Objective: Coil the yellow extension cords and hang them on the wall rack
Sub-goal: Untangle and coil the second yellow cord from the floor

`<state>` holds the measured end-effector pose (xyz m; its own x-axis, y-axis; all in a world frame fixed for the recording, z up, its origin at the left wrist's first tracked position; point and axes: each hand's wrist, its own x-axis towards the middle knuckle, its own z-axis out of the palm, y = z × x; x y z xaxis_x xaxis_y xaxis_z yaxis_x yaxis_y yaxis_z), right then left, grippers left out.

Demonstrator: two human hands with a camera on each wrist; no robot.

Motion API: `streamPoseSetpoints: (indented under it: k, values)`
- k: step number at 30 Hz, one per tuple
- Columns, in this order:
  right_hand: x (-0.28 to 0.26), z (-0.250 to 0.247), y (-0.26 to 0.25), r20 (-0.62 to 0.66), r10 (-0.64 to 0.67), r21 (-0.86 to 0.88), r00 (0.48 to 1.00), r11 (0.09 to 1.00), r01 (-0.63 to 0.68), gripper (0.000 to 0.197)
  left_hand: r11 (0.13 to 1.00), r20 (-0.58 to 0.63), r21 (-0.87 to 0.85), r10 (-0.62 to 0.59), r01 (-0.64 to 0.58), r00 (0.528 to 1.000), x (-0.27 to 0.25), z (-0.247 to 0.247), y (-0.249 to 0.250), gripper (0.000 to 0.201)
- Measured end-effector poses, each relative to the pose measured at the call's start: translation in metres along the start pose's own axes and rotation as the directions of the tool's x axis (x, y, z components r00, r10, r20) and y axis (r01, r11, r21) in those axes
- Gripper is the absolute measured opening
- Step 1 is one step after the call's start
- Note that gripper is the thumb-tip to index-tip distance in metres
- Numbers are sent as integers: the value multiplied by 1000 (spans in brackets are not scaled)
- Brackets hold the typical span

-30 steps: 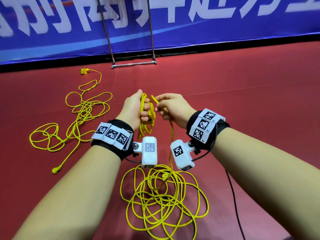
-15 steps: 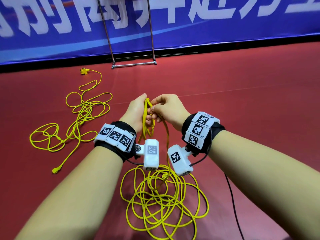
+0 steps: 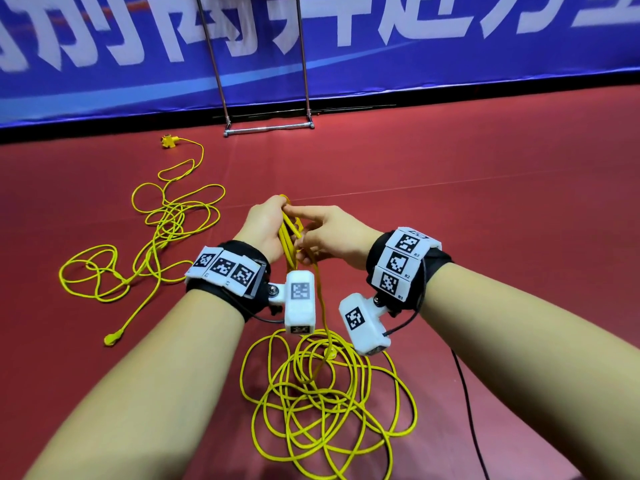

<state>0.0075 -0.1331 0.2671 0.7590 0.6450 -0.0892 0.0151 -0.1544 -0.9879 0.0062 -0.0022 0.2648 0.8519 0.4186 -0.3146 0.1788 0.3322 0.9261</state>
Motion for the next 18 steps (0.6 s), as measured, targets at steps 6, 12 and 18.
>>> streamPoseSetpoints:
  k: [6,12,18]
  values:
    - [1,7,-3,-9,-46,8,999,999,46,34,990,-31,-133,-51,46,998,9,-3,7,25]
    - [6,2,23,120,6,-182,993,983,16,18,903,-8,-426,-55,46,998,11,-20,28,30]
    - [8,-11,52,144,82,-396,986,918,-18,19,863,-32,-506,-27,7,999,5,-38,46,28]
